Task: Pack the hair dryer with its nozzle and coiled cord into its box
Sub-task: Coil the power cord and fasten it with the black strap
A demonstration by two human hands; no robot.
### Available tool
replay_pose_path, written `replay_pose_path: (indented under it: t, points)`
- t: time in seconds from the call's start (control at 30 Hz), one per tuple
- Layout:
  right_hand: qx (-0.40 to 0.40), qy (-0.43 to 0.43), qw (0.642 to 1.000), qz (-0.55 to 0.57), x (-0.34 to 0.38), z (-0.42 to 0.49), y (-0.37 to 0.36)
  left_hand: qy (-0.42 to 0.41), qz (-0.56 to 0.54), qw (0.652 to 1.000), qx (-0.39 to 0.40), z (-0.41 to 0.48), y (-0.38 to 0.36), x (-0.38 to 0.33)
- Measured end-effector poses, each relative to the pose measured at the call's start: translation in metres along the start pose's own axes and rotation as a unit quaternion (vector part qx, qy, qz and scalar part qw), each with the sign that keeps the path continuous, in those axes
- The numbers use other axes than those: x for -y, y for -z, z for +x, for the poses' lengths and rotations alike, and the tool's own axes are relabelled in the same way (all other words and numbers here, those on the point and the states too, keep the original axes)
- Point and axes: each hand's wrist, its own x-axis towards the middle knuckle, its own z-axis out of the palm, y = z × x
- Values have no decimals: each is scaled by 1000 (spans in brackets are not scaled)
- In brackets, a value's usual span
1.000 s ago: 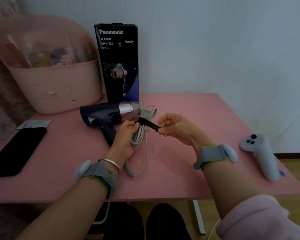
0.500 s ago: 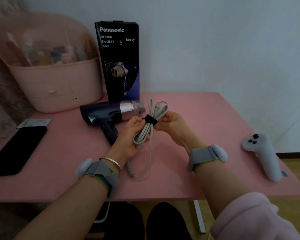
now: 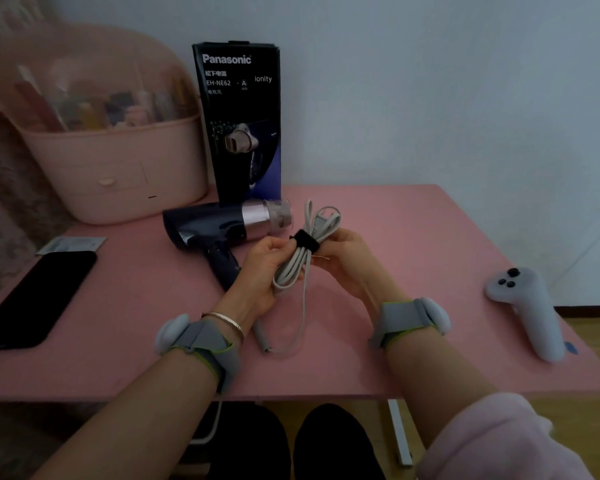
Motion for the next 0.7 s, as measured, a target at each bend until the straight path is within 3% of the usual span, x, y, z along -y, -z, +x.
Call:
replay_pose_path:
  t: [0.13, 0.3, 0.47, 0.53, 0.7]
  points:
    - [28, -36, 999, -10, 4, -2, 3, -4, 8, 1000, -28, 2, 2, 0]
    - [-1, -37, 997, -73, 3, -1, -8, -16, 81, 995, -61, 6, 6, 4]
    - [10, -79, 988, -129, 5, 1, -14, -139, 254, 935, -206, 5, 17, -4]
    - [14, -98, 983, -156, 5, 1, -20, -171, 268, 910, -267, 2, 25, -10]
    - [-19, -95, 966, -240, 0, 10, -45, -120, 214, 896, -372, -4, 47, -11]
